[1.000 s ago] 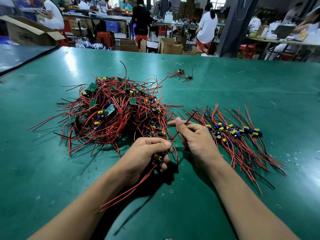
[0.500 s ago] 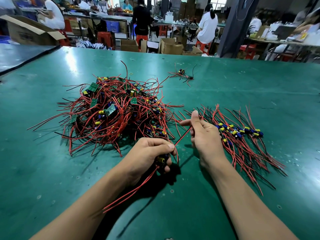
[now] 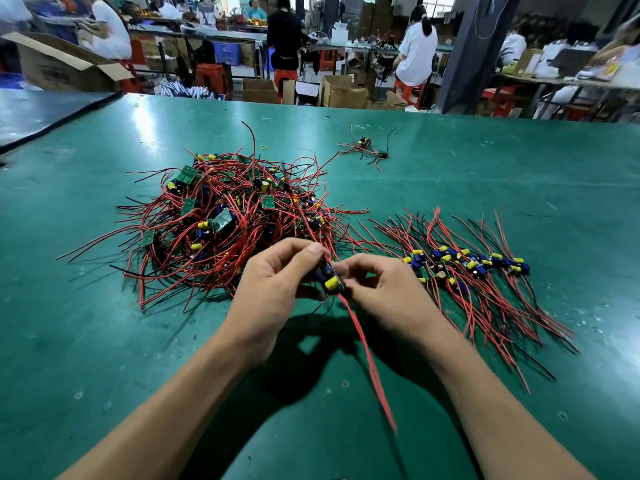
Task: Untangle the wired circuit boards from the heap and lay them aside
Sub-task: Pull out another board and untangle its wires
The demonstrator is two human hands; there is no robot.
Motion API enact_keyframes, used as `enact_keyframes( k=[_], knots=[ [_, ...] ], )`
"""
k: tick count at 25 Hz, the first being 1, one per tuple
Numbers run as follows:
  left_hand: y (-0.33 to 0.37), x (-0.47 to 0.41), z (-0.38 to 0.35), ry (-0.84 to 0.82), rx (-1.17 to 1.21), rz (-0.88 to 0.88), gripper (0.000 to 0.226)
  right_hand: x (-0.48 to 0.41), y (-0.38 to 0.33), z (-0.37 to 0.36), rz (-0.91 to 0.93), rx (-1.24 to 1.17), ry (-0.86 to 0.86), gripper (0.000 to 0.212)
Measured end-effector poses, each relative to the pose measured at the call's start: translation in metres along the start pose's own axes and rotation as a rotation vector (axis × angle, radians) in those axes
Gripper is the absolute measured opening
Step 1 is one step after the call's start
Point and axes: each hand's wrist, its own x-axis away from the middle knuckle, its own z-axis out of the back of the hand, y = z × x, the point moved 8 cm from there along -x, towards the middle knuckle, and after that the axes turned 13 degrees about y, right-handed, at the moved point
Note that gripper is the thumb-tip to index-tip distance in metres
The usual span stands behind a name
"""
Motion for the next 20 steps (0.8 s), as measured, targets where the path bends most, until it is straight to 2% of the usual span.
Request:
enact_keyframes(
  k=[3, 5, 7, 10, 12, 13, 15, 17, 20],
  knots=[
    [0.008, -0.002, 0.004, 0.048, 0.060, -0.045, 0.013, 0.015, -0.019, -0.017, 0.166, 0.064, -0.076, 0.019],
    [0.010, -0.003, 0.006, 0.076, 0.122, -0.038, 0.010, 0.020, -0.028, -0.019, 0.226, 0.077, 0.001, 0.034],
    [0.010, -0.005, 0.008, 0.092, 0.184, -0.019, 0.008, 0.021, -0.030, -0.015, 0.207, -0.039, 0.088, 0.044],
    [0.005, -0.008, 0.009, 0.052, 0.233, 0.053, 0.016, 0.013, -0.022, -0.013, -0.023, -0.403, 0.094, 0.041],
    [-0.006, -0.006, 0.003, -0.021, 0.229, 0.170, 0.021, 0.011, -0.015, -0.015, -0.239, -0.655, 0.006, 0.038],
    [-0.012, -0.003, -0.002, -0.066, 0.224, 0.247, 0.022, 0.012, -0.013, -0.018, -0.319, -0.705, -0.071, 0.037],
    [-0.023, 0.006, -0.012, -0.187, 0.191, 0.404, 0.024, 0.019, -0.013, -0.025, -0.389, -0.657, -0.226, 0.036],
    [-0.028, 0.013, -0.018, -0.303, 0.148, 0.492, 0.038, 0.024, -0.011, -0.029, -0.410, -0.593, -0.321, 0.036],
    [-0.030, 0.013, -0.015, -0.316, 0.166, 0.509, 0.030, 0.022, -0.009, -0.026, -0.459, -0.589, -0.271, 0.031]
  ],
)
